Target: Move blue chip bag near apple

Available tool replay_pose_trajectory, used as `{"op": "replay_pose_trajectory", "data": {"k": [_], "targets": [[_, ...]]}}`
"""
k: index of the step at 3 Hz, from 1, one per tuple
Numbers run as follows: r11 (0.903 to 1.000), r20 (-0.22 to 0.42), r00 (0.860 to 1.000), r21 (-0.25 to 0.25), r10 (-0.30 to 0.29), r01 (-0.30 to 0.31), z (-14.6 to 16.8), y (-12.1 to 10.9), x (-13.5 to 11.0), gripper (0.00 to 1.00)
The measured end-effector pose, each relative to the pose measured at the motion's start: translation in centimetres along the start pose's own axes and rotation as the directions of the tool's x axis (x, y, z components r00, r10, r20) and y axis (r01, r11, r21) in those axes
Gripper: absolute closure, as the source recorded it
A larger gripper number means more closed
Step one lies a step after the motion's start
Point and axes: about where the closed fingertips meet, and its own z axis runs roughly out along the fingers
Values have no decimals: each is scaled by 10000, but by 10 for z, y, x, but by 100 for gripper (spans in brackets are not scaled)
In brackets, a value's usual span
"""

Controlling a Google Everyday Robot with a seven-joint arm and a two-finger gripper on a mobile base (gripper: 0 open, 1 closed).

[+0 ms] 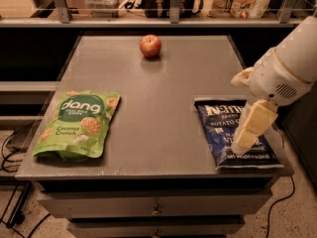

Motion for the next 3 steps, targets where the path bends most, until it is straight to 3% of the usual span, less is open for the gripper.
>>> {"op": "replay_pose_trajectory", "data": {"k": [1,2,3], "targets": [[9992,-3,9998,-350,178,-178,38,1,4,0],[9974,-409,9979,-507,498,-519,65,2,18,0],[9963,-581,9962,-514,656,-686,75,3,30,19]]}}
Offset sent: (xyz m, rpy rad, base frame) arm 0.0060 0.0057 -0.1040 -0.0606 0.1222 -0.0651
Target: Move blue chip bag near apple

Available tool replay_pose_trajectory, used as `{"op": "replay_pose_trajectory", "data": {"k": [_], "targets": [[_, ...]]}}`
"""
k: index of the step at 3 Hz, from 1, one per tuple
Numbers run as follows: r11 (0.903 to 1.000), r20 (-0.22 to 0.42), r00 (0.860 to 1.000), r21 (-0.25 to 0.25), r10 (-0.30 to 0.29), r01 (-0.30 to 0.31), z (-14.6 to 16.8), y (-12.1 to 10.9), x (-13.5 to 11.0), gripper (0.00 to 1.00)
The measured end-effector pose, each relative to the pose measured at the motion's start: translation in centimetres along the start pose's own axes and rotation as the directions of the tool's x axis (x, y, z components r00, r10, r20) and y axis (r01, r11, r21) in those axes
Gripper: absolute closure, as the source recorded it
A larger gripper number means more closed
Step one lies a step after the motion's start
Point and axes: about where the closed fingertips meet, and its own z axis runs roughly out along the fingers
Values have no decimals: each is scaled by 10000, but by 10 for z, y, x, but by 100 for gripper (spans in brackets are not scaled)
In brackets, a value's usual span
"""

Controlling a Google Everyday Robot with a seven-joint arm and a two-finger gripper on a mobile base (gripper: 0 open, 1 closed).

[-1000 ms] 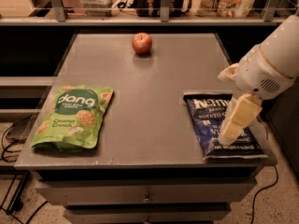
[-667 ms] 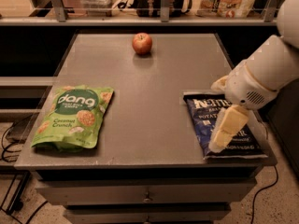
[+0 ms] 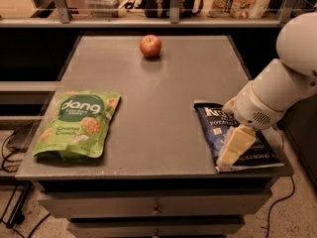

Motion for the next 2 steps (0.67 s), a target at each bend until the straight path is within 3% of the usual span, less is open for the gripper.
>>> {"op": "replay_pose_trajectory", "data": {"k": [2], "targets": [[9980,182,9997,603,151,-162,-19,-10,6,65]]}}
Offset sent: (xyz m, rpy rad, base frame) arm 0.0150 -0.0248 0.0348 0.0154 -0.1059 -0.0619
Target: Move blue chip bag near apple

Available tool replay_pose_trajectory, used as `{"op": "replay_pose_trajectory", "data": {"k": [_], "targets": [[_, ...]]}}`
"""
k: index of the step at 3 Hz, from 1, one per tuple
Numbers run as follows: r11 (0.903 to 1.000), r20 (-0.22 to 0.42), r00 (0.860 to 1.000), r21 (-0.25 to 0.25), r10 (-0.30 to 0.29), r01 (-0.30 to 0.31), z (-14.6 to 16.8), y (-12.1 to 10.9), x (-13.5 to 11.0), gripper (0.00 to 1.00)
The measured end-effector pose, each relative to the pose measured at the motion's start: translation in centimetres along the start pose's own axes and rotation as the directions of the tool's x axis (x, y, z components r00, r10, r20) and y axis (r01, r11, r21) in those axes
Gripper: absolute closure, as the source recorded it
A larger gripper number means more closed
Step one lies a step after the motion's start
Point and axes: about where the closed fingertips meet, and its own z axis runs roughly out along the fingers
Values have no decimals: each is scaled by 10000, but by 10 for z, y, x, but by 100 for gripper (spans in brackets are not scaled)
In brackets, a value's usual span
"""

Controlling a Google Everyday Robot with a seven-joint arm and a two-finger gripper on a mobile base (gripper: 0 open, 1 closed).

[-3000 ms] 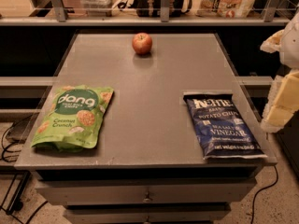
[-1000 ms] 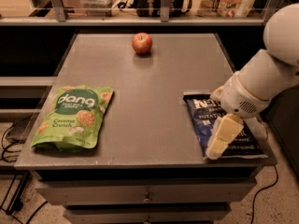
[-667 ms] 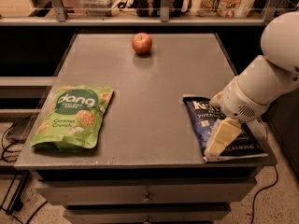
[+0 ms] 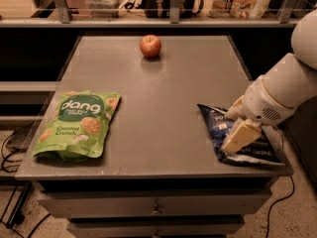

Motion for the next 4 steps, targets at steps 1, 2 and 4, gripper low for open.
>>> {"op": "replay_pose_trajectory", "data": {"k": [1,2,4], "targets": [[9984,369,9990,519,-239,220,-23,-10,-11,88],[9937,696,9954,953,-662,595,-46,-21,-30,100],[9619,1541,9690,2244,-1932,1561,-104,-74,-102,100]]}}
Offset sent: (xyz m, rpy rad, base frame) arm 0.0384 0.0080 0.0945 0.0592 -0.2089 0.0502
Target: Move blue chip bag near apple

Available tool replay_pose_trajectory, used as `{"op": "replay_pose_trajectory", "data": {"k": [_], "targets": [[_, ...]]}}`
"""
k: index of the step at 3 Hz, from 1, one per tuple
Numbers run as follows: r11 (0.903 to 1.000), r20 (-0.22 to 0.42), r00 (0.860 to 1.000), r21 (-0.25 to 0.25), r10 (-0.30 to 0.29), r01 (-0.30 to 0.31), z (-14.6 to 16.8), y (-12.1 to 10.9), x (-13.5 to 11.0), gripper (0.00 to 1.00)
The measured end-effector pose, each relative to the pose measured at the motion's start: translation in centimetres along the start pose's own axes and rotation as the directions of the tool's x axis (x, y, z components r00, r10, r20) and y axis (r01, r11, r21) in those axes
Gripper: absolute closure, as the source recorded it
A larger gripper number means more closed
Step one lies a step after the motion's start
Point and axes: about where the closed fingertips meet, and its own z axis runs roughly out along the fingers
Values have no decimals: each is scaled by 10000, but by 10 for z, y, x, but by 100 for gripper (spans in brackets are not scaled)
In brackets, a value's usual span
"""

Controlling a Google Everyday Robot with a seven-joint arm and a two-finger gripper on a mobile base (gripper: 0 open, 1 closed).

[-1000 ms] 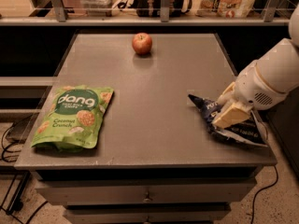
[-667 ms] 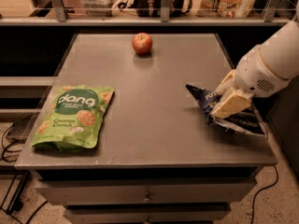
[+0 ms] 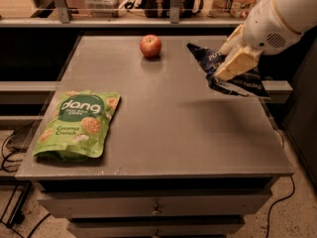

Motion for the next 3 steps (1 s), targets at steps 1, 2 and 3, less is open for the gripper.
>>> {"op": "replay_pose_trajectory", "data": {"k": [1,2,3], "targets": [[10000,0,10000,0,-1,1,0,0,0,100],[9997,369,9993,203,91,-99,18,-9,-6,100],[9996,916,9957,247,99,-122,58,-37,-13,100]]}}
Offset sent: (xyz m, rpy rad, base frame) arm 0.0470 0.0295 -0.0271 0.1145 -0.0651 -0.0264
